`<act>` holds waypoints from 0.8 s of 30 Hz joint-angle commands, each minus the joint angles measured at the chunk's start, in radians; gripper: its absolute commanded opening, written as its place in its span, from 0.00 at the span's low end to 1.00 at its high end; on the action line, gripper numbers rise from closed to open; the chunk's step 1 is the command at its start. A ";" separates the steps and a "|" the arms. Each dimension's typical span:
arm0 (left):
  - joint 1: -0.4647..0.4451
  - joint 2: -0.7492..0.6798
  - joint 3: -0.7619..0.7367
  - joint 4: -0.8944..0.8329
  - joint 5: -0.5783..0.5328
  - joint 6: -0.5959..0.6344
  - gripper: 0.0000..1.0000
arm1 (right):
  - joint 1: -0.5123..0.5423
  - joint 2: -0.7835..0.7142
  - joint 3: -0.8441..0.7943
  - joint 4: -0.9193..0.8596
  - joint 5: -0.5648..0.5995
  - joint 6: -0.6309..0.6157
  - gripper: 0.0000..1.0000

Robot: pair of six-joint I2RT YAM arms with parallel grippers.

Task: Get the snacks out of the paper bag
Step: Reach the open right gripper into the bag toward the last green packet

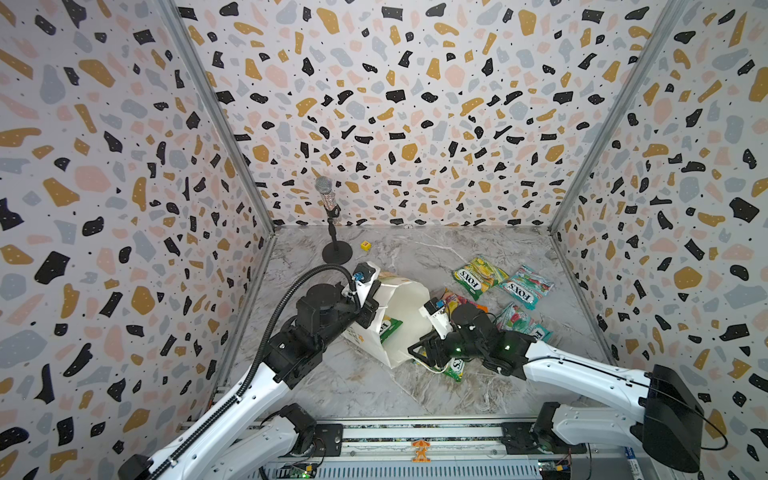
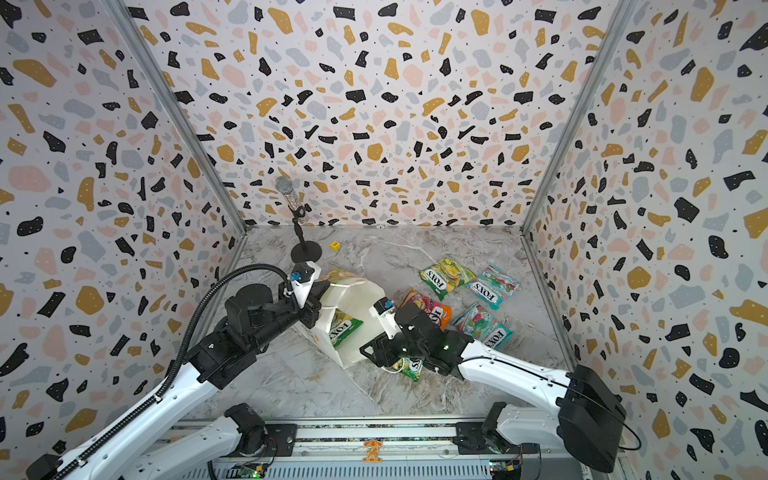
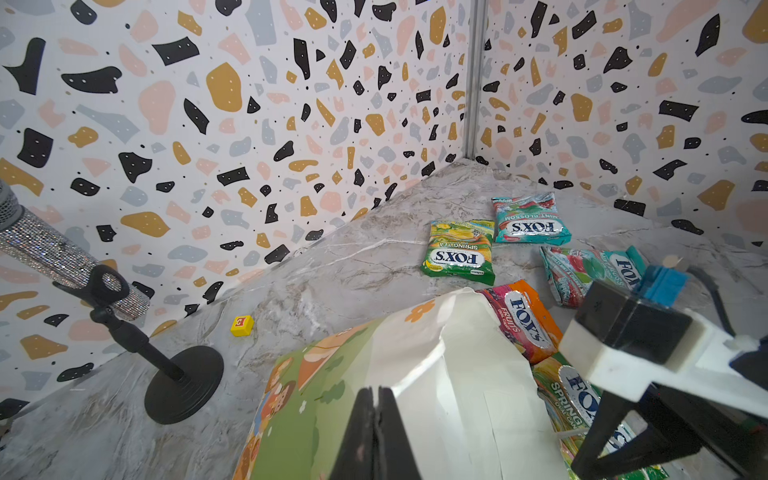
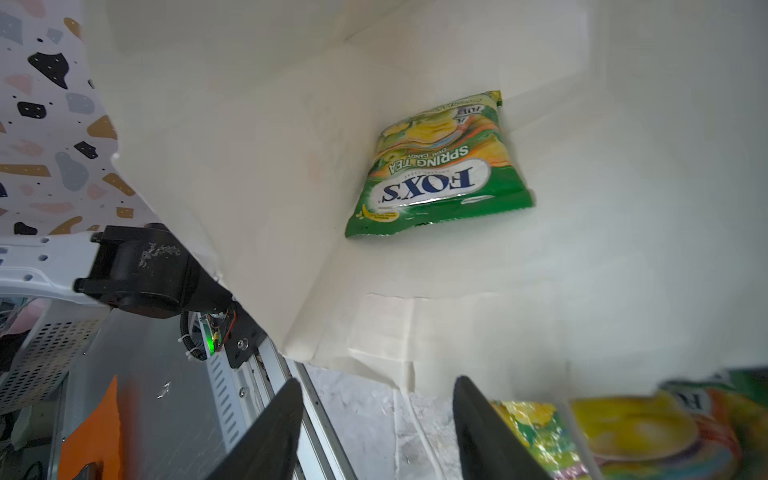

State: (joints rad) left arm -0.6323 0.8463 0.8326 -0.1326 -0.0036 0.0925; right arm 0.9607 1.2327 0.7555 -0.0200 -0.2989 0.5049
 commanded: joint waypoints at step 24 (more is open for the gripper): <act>0.000 -0.029 -0.010 0.074 0.022 -0.012 0.00 | 0.036 0.474 0.332 -0.073 0.215 0.301 0.61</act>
State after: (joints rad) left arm -0.6323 0.8341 0.8307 -0.1268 0.0177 0.0887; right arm 0.9932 1.6962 1.0424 -0.0490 -0.1341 0.7662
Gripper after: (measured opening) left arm 0.047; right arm 0.605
